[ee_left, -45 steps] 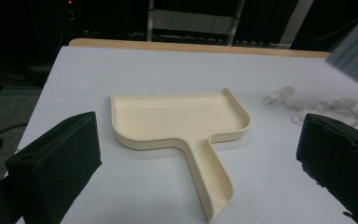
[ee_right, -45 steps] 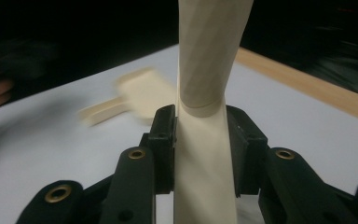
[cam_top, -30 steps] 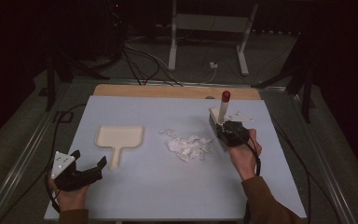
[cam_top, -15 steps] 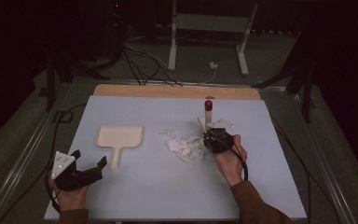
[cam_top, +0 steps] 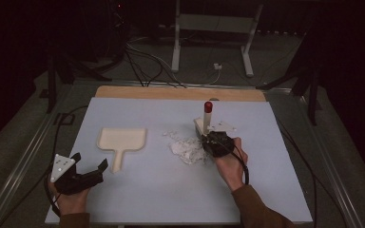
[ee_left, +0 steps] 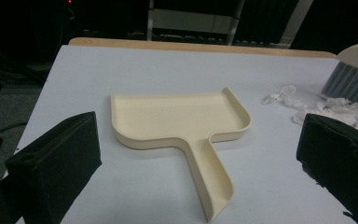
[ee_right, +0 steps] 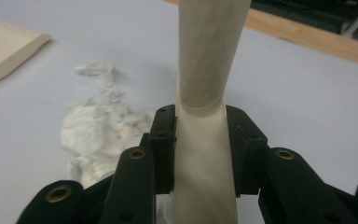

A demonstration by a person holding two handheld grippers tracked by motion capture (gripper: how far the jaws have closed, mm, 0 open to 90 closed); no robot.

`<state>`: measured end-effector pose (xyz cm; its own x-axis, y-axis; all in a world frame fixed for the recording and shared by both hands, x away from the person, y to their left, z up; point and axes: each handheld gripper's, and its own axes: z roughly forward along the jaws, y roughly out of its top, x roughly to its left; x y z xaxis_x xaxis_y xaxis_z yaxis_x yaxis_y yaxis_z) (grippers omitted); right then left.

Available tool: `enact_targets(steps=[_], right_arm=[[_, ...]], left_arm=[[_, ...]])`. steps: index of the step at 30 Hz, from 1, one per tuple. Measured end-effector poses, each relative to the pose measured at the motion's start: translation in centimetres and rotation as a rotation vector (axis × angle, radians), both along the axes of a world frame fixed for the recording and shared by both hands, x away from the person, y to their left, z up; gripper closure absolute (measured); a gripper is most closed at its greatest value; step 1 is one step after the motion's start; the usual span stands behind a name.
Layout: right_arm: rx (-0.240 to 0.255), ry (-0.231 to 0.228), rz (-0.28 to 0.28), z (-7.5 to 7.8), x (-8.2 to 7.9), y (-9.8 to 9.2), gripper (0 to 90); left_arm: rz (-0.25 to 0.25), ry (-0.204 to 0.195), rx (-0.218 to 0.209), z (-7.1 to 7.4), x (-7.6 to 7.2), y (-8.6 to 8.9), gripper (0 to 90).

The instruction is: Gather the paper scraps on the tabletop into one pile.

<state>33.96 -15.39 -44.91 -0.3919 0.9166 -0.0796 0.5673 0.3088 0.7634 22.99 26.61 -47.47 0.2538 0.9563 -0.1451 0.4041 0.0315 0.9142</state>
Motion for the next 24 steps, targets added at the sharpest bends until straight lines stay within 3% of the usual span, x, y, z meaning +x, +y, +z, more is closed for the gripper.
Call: enact_targets(steps=[10, 24], right_arm=[[-0.001, -0.037, -0.044, 0.7, 0.5, -2.3, 66.9], [0.009, 0.06, 0.012, 0.0, 1.7, -6.8, 66.9]], left_arm=[[-0.005, 0.002, 0.003, 0.0, 0.0, -0.1, 0.5], [-0.008, 0.004, 0.005, -0.1, 0.1, -0.3, 0.5]])
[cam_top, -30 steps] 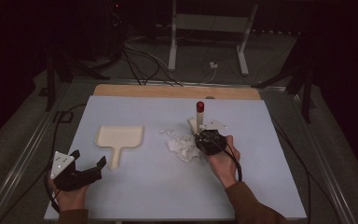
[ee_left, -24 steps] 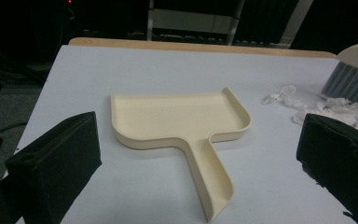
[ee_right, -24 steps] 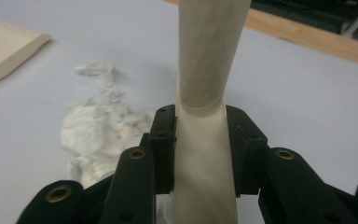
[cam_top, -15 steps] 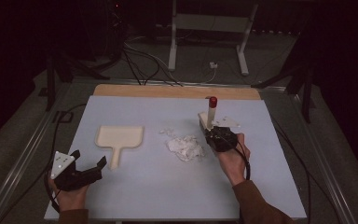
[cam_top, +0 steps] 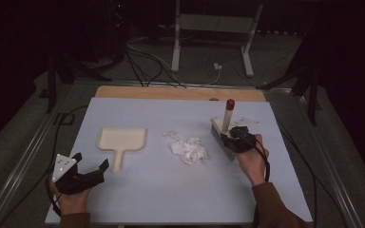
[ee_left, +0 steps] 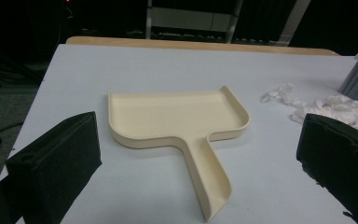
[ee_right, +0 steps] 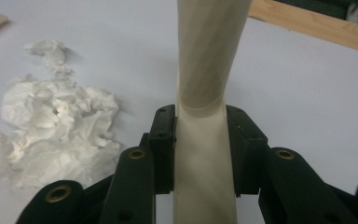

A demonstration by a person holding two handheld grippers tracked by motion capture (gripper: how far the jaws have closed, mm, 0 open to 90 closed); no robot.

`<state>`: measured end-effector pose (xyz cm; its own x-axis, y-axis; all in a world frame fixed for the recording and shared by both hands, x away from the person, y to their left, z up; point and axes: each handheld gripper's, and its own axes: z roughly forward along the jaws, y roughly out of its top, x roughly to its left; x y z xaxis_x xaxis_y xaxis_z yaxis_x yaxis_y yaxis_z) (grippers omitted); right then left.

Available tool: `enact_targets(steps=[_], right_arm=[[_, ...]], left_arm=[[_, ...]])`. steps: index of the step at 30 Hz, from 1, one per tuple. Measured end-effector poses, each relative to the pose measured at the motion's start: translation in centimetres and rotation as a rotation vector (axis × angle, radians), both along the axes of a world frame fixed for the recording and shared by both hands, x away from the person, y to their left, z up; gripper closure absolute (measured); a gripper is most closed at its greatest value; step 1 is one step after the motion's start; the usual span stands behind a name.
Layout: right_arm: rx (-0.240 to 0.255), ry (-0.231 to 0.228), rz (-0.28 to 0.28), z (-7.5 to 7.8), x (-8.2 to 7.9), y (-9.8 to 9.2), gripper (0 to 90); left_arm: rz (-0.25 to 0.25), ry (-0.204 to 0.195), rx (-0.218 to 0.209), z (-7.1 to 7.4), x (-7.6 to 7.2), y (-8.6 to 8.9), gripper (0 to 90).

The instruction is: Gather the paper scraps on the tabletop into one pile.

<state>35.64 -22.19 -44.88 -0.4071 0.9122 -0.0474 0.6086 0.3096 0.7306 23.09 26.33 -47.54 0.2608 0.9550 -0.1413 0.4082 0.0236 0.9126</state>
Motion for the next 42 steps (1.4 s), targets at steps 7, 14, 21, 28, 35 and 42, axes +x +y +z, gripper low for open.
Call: enact_targets(steps=[7, 14, 21, 28, 35, 42], right_arm=[[0.008, 0.009, 0.026, -0.3, 0.6, -0.2, 64.3], [-0.003, 0.009, 0.032, -0.3, 1.8, 0.6, 59.6], [-0.008, 0.041, -0.002, -0.5, 2.2, 0.7, 66.7], [-0.009, 0.038, -0.012, -0.4, 2.2, -0.5, 66.8], [-0.027, 0.041, 0.0, -0.3, 1.9, -1.1, 66.8], [-0.023, 0.044, 0.007, -0.2, 1.5, -1.7, 66.8]], left_arm=[[0.0, 0.0, 0.0, 0.0, 0.0, 0.0, 0.5], [-0.001, -0.001, 0.001, 0.0, 0.0, 0.0, 0.5], [0.007, 0.006, 0.001, 0.0, 0.0, 0.1, 0.5], [-0.001, 0.033, 0.024, -0.3, 0.2, -0.7, 0.5], [-0.011, 0.055, 0.052, -0.5, 0.8, -1.6, 0.5], [-0.007, 0.075, 0.084, -0.6, 1.7, -2.8, 0.5]])
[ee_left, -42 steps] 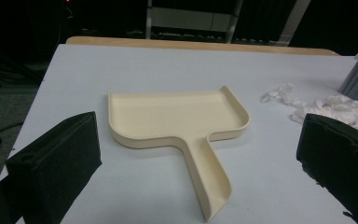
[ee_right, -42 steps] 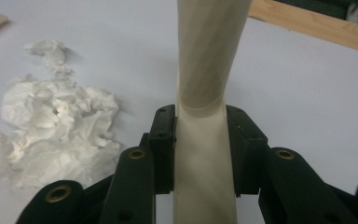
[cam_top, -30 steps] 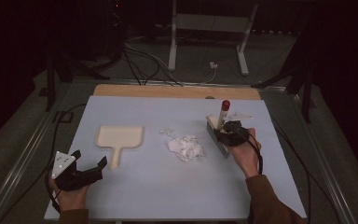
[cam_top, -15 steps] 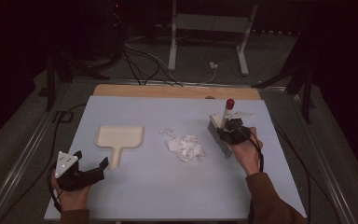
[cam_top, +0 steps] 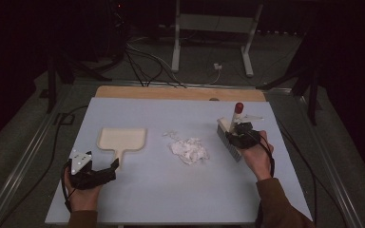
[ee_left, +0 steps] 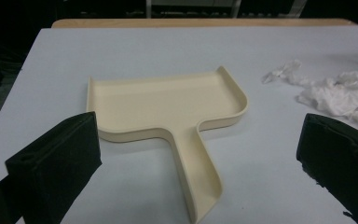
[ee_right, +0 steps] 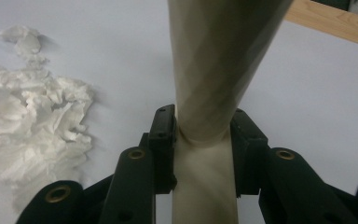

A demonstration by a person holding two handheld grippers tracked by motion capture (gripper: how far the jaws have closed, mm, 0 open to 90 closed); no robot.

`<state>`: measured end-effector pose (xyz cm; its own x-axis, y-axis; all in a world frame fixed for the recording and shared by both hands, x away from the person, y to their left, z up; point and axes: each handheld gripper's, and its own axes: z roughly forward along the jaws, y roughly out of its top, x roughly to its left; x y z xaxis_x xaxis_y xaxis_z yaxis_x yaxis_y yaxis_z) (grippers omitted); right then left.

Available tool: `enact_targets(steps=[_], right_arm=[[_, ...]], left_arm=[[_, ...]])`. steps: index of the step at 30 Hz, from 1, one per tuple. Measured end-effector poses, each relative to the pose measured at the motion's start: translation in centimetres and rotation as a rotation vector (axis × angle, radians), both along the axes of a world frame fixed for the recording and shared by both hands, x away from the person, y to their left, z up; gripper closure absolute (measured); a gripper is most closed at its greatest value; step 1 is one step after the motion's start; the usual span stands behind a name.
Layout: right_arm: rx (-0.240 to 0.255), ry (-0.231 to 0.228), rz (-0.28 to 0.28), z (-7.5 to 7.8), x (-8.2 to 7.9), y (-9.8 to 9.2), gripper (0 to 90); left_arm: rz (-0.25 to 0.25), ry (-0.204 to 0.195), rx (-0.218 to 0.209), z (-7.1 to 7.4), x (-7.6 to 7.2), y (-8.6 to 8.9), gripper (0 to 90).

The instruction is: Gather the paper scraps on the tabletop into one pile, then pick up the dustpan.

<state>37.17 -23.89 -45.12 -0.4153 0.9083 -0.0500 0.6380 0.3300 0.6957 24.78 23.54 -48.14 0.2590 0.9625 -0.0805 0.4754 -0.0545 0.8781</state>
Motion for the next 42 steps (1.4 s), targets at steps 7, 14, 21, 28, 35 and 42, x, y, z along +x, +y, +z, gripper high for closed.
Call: enact_targets(steps=[7, 14, 21, 28, 35, 42], right_arm=[[0.005, 0.005, -0.001, 0.0, 0.0, -0.5, 66.7], [0.02, 0.012, -0.003, 0.0, -0.3, -0.8, 66.7], [0.028, 0.015, -0.004, 0.0, -0.3, -0.9, 66.7], [0.021, 0.012, 0.002, 0.0, -0.4, -0.7, 66.6], [0.022, 0.009, 0.003, -0.1, -0.4, -0.7, 66.6], [0.015, 0.005, 0.01, -0.1, -0.4, -0.6, 66.7]], left_arm=[[0.02, 0.041, 0.041, 0.1, 0.8, -0.6, 0.5], [0.068, 0.131, 0.059, -0.5, 2.2, -0.8, 3.3], [0.079, 0.204, 0.068, -1.1, 3.2, -1.4, 7.4], [0.091, 0.265, 0.088, -2.1, 4.0, -2.2, 11.9], [0.095, 0.302, 0.113, -2.6, 4.7, -2.9, 15.8], [0.098, 0.325, 0.11, -2.9, 5.2, -3.3, 25.9]])
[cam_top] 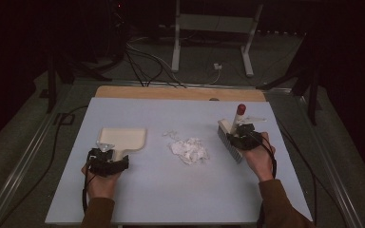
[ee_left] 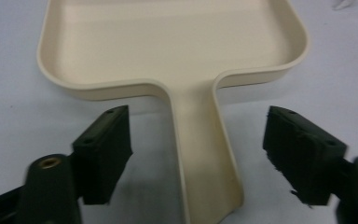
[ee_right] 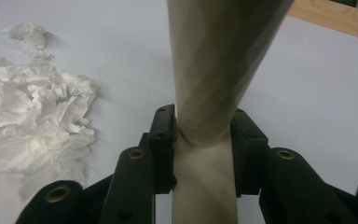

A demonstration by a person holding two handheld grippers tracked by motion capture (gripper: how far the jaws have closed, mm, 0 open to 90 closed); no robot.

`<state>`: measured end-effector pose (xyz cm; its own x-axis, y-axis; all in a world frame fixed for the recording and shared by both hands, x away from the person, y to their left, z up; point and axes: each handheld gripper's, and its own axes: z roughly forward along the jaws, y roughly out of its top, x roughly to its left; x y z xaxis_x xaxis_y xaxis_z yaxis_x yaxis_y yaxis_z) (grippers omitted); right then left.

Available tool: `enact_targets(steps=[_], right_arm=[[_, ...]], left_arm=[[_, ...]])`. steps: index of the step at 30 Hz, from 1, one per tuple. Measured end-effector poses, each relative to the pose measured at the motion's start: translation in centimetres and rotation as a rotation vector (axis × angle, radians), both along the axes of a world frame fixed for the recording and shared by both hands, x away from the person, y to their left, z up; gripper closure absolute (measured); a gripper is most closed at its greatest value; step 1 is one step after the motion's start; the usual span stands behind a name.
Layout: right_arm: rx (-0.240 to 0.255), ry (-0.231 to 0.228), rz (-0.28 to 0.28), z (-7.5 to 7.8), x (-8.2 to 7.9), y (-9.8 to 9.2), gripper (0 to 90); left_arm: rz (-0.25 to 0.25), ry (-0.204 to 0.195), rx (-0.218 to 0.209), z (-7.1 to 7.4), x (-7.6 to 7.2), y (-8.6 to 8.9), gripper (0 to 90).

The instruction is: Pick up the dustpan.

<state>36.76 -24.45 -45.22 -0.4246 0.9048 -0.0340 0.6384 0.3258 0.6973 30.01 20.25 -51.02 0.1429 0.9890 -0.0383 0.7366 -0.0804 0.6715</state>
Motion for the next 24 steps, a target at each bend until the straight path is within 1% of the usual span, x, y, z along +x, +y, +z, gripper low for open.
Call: enact_targets(steps=[1, 2, 6, 11, 12, 16, 20, 24], right_arm=[[0.0, 0.0, 0.0, -0.01, 0.0, 0.03, 66.7], [0.0, -0.001, 0.0, -0.01, 0.0, 0.04, 66.6], [0.0, -0.001, 0.0, -0.02, 0.02, 0.02, 66.7], [-0.001, -0.003, 0.001, -0.03, 0.04, 0.03, 66.6], [-0.001, -0.003, 0.002, -0.03, 0.04, 0.04, 66.7], [-0.002, -0.007, 0.004, -0.07, 0.03, 0.1, 66.6], [-0.006, -0.009, 0.007, -0.08, -0.02, 0.25, 66.6], [-0.009, -0.011, 0.007, -0.09, -0.06, 0.31, 66.7]], left_arm=[[0.001, 0.001, -0.002, -0.01, 0.01, 0.0, 28.7], [0.007, 0.005, 0.01, 0.0, 0.03, -0.04, 30.5], [0.026, 0.019, 0.025, -0.17, 0.16, -0.09, 37.8], [0.042, 0.04, 0.027, -0.46, 0.3, -0.24, 47.5], [0.046, 0.042, 0.023, -0.51, 0.31, -0.29, 49.1], [0.062, 0.04, 0.045, -0.51, 0.26, -0.54, 54.4], [0.082, 0.043, 0.057, -0.45, 0.28, -0.75, 64.5], [0.086, 0.051, 0.068, -0.4, 0.35, -0.95, 65.3]])
